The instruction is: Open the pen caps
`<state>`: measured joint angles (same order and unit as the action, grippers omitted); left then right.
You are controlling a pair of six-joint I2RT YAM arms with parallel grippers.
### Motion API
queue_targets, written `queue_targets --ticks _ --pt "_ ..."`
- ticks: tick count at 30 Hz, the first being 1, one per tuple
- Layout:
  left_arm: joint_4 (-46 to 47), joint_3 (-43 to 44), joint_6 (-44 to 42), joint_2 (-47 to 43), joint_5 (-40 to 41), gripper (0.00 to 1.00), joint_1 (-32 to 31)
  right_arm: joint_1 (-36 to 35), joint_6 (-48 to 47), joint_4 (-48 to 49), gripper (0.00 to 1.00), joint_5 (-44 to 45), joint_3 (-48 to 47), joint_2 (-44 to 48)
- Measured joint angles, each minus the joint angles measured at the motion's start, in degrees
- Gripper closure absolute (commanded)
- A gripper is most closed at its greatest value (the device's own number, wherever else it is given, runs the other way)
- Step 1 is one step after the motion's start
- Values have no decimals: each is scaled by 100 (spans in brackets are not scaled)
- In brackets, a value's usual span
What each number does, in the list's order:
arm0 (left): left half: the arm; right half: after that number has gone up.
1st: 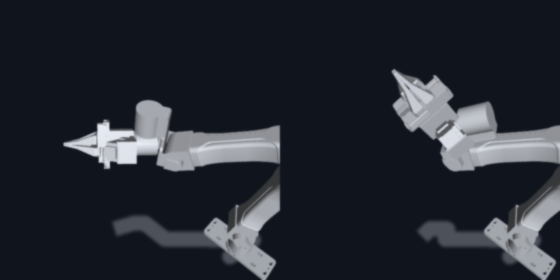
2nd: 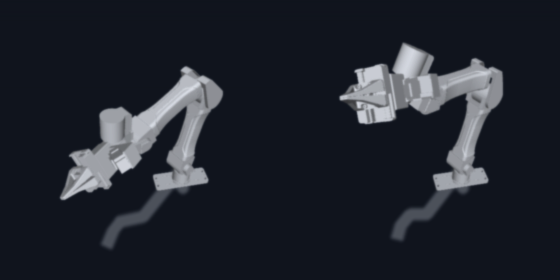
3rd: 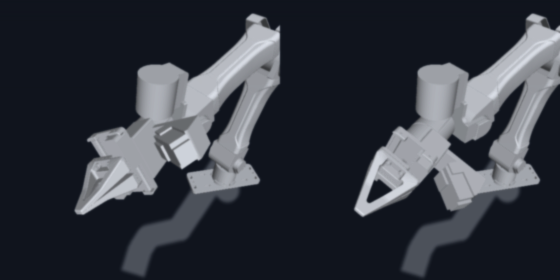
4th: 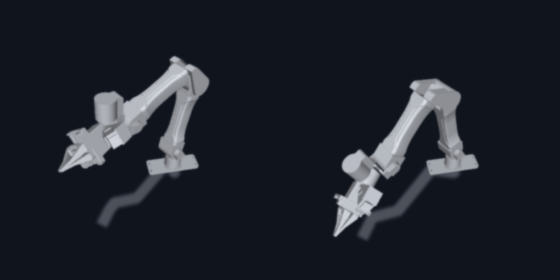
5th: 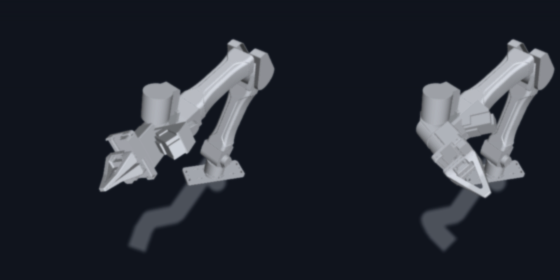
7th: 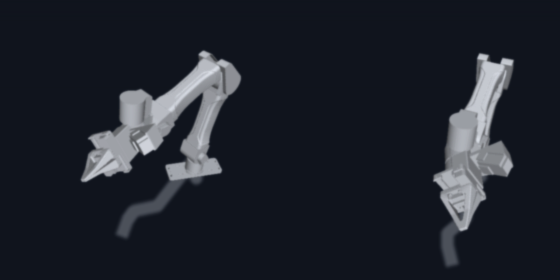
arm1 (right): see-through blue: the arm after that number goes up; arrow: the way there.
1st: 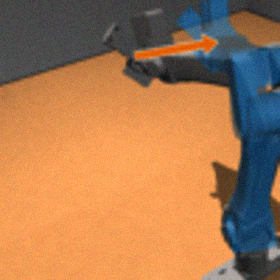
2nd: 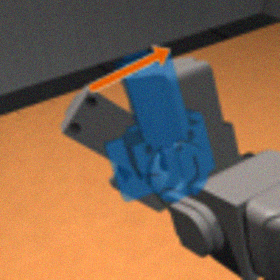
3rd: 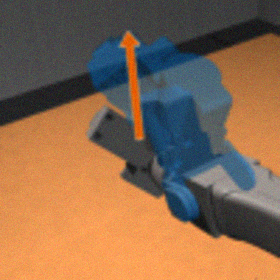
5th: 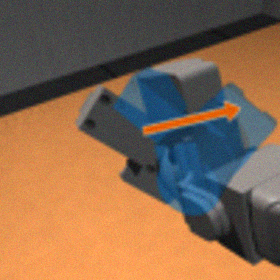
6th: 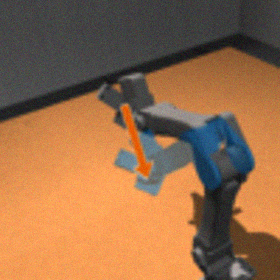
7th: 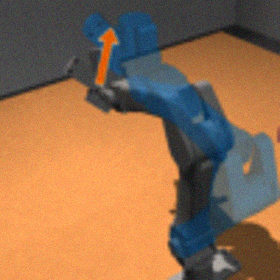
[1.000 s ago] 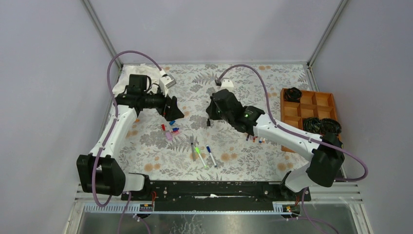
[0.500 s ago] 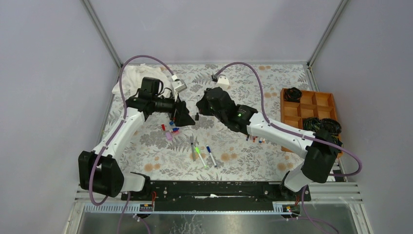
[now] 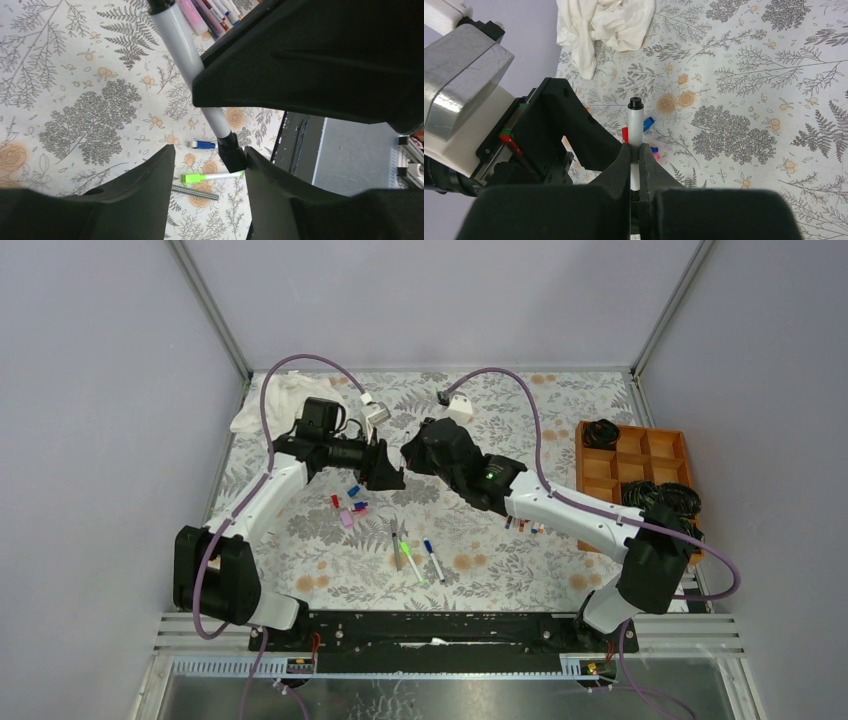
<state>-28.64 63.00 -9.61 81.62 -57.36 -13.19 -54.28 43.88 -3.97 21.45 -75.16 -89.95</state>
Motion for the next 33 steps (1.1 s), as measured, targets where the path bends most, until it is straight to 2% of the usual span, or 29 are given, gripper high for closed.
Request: queue_targets --ticks 7,9,12,16,22,27,33 --pt "11 0 68 50 -184 69 -52 2 96 22 100 101 2 -66" --pt "2 0 72 50 -192 81 -61 2 107 24 96 133 2 -81" --pt "-44 2 22 66 -111 100 -63 4 142 7 82 144 2 -85" --pt "-203 13 -304 129 149 100 -26 42 247 -168 64 -22 0 -85" --pt "-579 55 -1384 118 778 100 -59 623 352 -826 45 -1320 -52 -57" --pt "-1110 24 -2638 -83 1451 100 -225 1451 240 -1408 41 -2804 -177 131" --pt "-1652 -149 -3757 -492 2098 100 -822 1705 -175 -1947 41 -4677 -708 -310"
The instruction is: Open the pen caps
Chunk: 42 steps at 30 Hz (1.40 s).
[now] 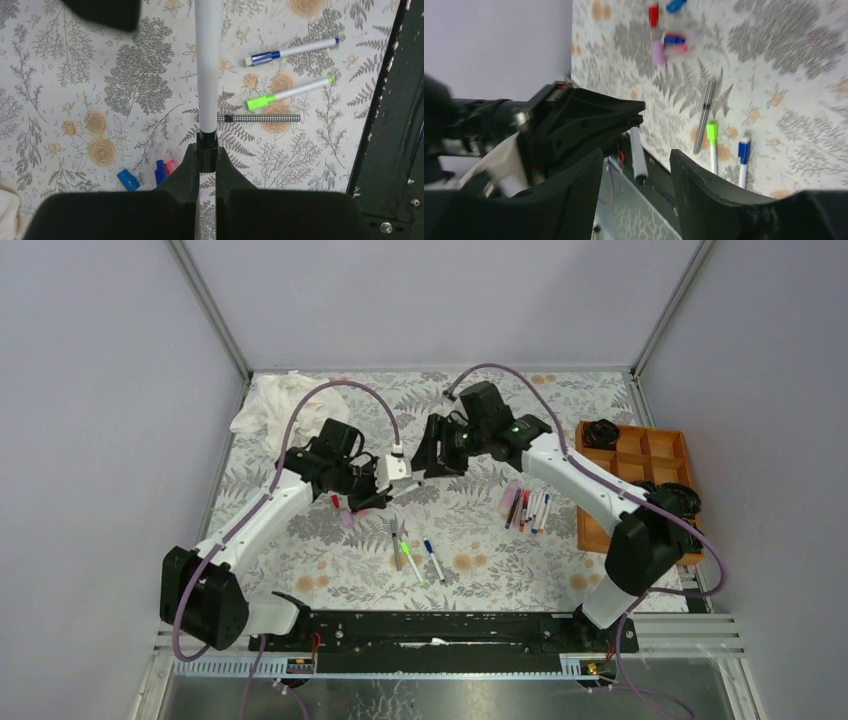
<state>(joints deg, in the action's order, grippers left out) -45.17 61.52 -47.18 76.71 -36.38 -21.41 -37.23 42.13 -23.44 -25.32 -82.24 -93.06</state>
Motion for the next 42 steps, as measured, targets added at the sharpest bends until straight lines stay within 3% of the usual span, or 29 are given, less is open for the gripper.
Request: queue_targets --ticks 10,21,24,29,34,42 --pt "-260 -210 -688 -275 728 100 -699 -24 50 111 41 -1794 601 -785" --pt "-269 -221 -876 -273 988 100 -876 -229 127 505 51 -2430 605 -1045" --pt "-269 -221 -898 -273 1003 100 -892 -330 122 509 57 -2496 603 -1235" --pt "-304 -221 -938 -251 1062 100 -911 -409 136 560 75 -2586 595 -1373" --pt "-306 -221 -1025 -236 1141 100 -931 -424 46 614 99 -2704 549 -1373" --pt "-79 -337 -1211 -136 1379 100 -940 -420 -317 544 100 -2376 551 -1368"
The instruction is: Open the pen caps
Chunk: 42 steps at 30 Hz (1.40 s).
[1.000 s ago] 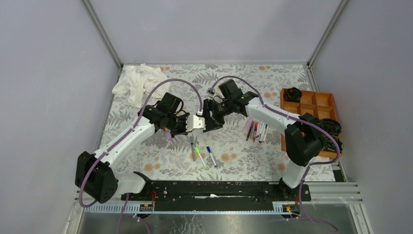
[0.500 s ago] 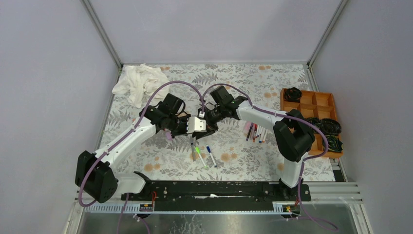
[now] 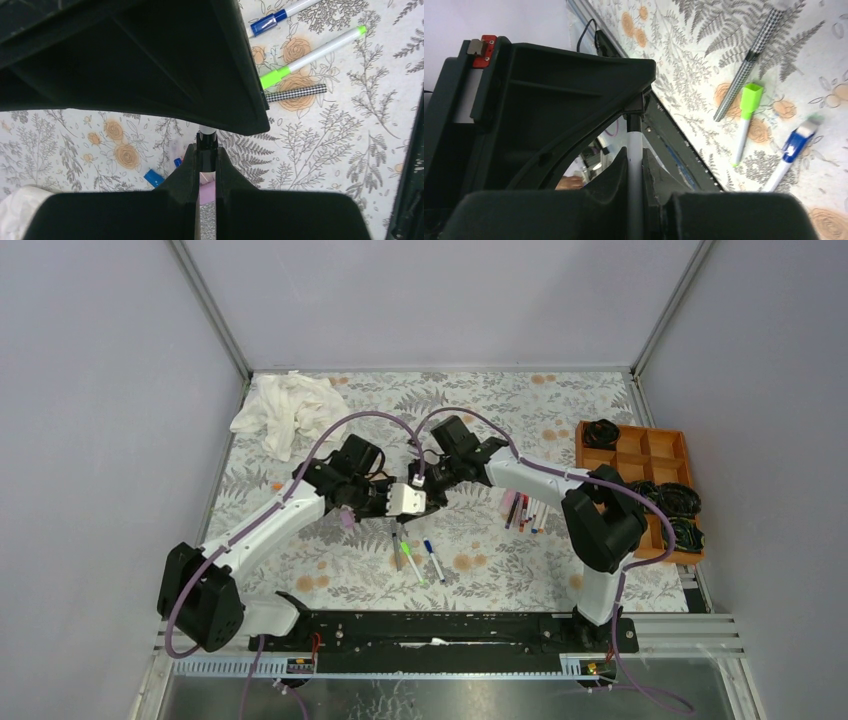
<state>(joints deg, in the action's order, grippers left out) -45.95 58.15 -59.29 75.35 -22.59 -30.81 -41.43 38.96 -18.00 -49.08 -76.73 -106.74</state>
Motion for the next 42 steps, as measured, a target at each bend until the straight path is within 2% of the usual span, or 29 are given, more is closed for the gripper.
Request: queue_targets --ticks 4,10,15,18,24,26,29,35,40,41,42 --pt "138 -81 -240 81 4 100 151 42 -195 85 100 210 221 162" --pt "74 -166 -614 208 619 100 1143 378 -514 -632 100 516 903 688" --pt "151 -234 -708 273 726 100 1272 463 -664 -901 100 938 1228 887" --pt "356 -424 -581 452 791 100 1296 557 -680 -1012 100 1539 1423 1235" --pt "839 -468 238 1593 901 100 1449 1086 -507 -1010 100 3375 2063 2413" --pt "984 -448 485 1893 949 96 1482 1287 -415 -994 100 4028 2321 2702" --pt "1126 -387 732 1961 955 89 1486 1473 -286 -957 100 4874 2649 2863" --pt "1134 -323 1016 1952 879 61 1486 1609 -85 -817 100 6153 3067 2966" --pt "1014 -24 1246 1676 638 28 1486 1648 -46 -608 100 6763 3069 2863" --pt "988 55 1266 1593 575 12 1486 1659 -44 -573 100 6837 3069 2791" --pt "955 155 1329 1495 490 3 1486 1668 -42 -549 99 6909 3067 2717"
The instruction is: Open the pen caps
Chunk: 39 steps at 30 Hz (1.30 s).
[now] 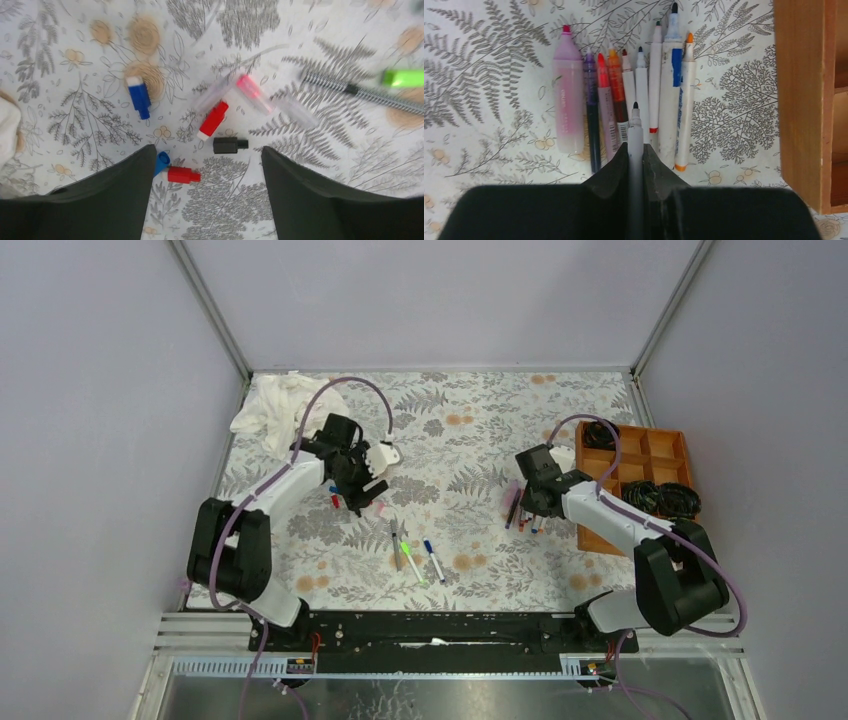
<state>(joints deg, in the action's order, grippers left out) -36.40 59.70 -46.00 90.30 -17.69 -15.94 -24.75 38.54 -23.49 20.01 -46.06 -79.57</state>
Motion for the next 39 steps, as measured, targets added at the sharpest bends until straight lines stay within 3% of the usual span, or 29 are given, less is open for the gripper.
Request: queue_targets --ticks 6,13,23,30,39 --pt "-103 337 199 -275 -240 2 0 48 28 33 71 236 0 -129" --pt "-212 374 442 -369 -243 2 155 81 -11 68 50 286 -22 -223" --pt "68 647 1145 -1104 76 2 951 -199 -291 46 51 157 -155 76" --pt "59 647 1226 -1250 50 2 1182 -2017 -601 105 58 -168 -955 -4" --pt "-236 649 1217 -1246 -501 1 1185 -3689 -789 321 59 -678 -1700 -1497"
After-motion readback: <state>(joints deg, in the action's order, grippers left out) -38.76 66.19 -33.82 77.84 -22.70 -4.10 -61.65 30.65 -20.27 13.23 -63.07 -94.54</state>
